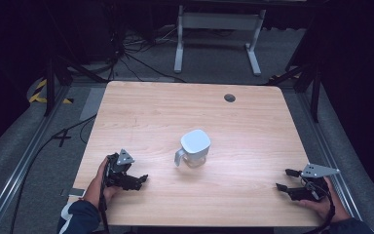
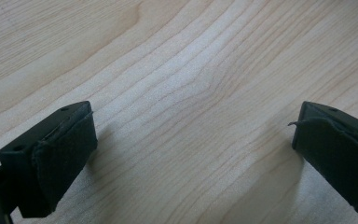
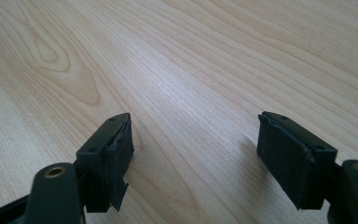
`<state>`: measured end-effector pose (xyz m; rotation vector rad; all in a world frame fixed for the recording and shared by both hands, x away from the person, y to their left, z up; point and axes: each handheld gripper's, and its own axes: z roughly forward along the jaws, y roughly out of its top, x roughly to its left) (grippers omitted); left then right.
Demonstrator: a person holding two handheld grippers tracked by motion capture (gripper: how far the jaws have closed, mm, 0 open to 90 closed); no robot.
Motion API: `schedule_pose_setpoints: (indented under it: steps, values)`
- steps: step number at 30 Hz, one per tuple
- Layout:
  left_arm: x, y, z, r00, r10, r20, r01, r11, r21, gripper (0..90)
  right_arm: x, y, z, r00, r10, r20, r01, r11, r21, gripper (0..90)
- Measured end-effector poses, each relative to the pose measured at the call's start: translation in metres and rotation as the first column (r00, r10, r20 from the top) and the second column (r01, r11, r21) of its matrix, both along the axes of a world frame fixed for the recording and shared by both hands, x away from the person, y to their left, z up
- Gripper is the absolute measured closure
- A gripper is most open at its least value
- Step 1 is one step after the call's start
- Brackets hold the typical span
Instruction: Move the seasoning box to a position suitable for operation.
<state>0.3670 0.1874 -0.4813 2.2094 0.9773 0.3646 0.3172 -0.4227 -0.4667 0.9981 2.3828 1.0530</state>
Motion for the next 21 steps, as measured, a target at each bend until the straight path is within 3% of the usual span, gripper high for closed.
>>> schedule_pose_setpoints:
  steps: [9,11,13,15,21]
  values:
    - [-0.0039,0.0003,0.0002,0.9997,-0.022,0.010,0.022,0.9997,-0.006,2.5,-0.0001,0.0003,0.0000,1.0000,-0.003,0.000,0.003,1.000,0.000,26.9]
    - [-0.0032,0.0020,0.0013,0.9983,-0.055,0.021,0.055,0.9985,0.003,5.5,-0.0004,0.0003,0.0001,1.0000,-0.004,0.002,0.004,1.000,-0.003,26.9]
    - [-0.0031,0.0012,0.0008,0.9959,-0.088,0.023,0.088,0.9960,-0.015,9.6,-0.0004,0.0003,0.0001,1.0000,-0.004,0.001,0.004,1.000,-0.003,26.9]
    - [-0.0012,0.0005,0.0014,0.9949,-0.098,0.022,0.099,0.9951,-0.010,9.9,-0.0005,0.0003,0.0001,1.0000,-0.004,0.002,0.004,1.000,-0.003,26.8]
    - [0.0012,-0.0022,0.0079,0.9970,-0.070,0.034,0.071,0.9974,-0.013,21.9,-0.0008,0.0007,0.0001,0.9999,-0.012,0.000,0.012,1.000,-0.002,26.7]
